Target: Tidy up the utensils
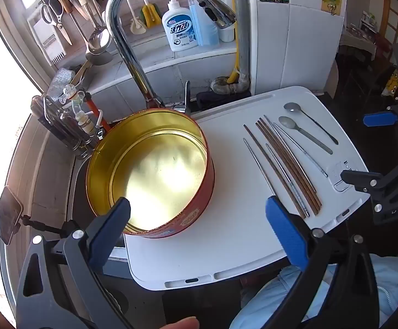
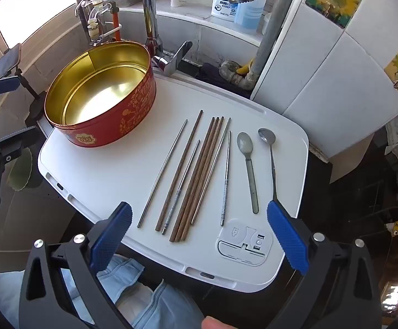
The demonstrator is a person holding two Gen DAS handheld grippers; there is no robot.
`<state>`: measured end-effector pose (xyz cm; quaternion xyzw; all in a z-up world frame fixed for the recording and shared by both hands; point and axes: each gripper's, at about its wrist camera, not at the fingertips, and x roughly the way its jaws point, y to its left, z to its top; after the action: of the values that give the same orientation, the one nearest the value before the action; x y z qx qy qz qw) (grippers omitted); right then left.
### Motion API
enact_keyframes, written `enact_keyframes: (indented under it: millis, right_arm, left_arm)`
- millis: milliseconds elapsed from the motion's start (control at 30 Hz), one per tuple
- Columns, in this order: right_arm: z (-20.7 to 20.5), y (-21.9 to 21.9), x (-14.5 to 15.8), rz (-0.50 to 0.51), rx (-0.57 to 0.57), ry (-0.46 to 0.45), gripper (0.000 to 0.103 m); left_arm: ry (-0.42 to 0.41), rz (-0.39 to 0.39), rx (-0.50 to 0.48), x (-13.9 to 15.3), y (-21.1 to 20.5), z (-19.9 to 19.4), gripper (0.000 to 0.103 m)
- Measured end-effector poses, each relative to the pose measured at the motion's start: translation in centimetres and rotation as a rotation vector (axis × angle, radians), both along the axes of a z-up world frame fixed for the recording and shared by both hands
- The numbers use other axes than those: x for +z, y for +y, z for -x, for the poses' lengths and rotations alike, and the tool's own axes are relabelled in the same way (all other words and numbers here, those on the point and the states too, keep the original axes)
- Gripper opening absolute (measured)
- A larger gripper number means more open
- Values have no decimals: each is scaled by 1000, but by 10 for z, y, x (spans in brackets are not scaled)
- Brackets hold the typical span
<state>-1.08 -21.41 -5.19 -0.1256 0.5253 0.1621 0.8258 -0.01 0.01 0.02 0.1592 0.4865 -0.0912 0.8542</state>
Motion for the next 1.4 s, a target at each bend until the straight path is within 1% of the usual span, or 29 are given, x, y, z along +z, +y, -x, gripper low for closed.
enact_keyframes:
  millis: [1033, 1400]
  right_arm:
    - [4, 1, -4, 9, -3, 5, 99]
    - [4, 3, -5, 2, 0, 4, 99]
  left_arm:
    - [-4, -1, -7, 0, -1, 3, 96]
    - [12, 18, -3, -6, 3, -2, 96]
